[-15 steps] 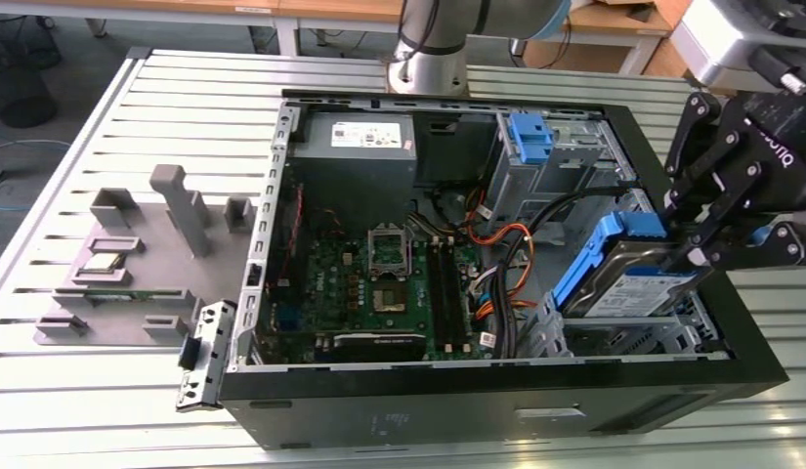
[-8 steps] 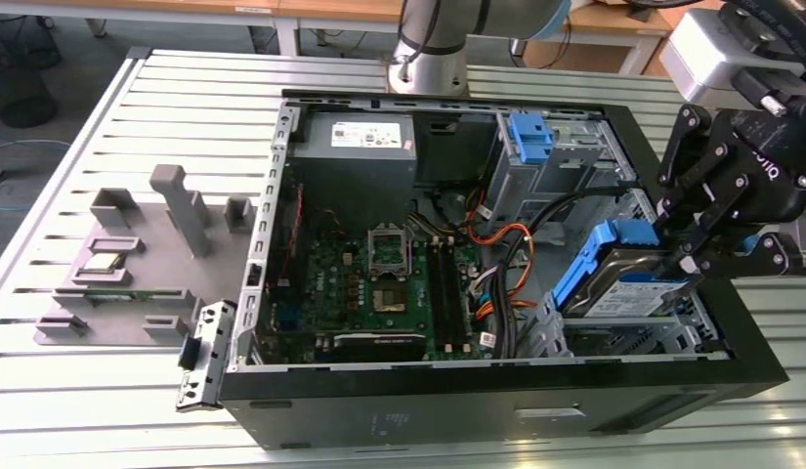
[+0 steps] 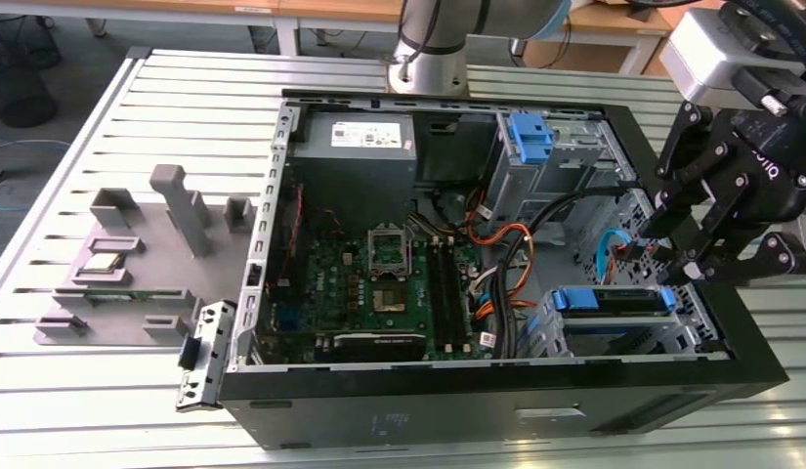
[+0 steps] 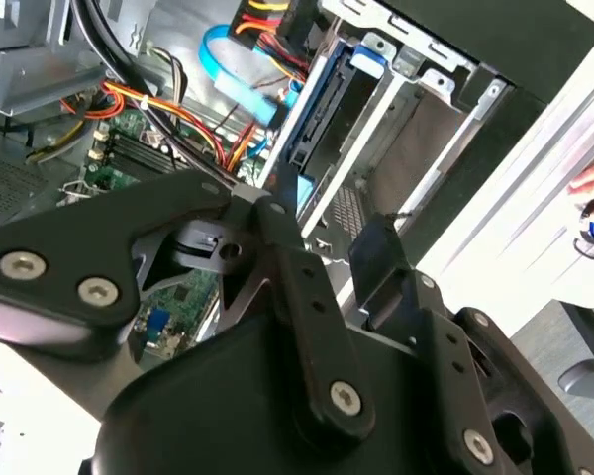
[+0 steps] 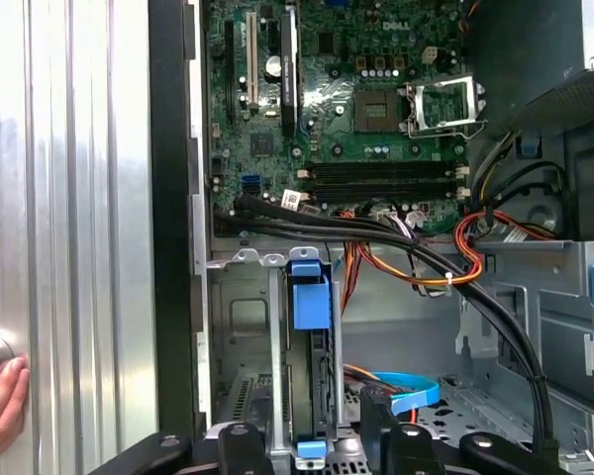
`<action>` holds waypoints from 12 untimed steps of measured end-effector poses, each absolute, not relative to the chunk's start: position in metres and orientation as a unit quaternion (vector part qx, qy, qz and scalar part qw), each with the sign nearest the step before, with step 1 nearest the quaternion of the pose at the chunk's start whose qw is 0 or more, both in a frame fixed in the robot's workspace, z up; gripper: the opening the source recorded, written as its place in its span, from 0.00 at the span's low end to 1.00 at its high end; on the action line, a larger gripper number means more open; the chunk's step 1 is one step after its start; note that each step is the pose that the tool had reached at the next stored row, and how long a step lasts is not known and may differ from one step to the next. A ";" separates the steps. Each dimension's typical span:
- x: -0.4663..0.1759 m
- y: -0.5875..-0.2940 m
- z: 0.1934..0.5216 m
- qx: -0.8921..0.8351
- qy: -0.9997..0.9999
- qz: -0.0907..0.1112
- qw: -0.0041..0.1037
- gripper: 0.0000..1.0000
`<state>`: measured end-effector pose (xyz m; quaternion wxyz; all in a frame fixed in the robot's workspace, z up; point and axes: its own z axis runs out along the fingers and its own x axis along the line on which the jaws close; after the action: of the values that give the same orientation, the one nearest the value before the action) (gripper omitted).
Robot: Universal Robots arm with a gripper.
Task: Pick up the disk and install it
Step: 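Insert the disk into the insertion slot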
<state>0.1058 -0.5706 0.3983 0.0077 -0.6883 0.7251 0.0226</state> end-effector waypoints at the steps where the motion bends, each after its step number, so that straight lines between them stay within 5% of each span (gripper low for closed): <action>1: 0.106 -0.571 0.398 -0.688 0.725 0.023 0.008 0.48; 12: 0.103 -0.567 0.382 -0.692 0.721 0.020 0.014 0.48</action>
<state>0.1031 -0.5668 0.3818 0.0137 -0.6925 0.7211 0.0197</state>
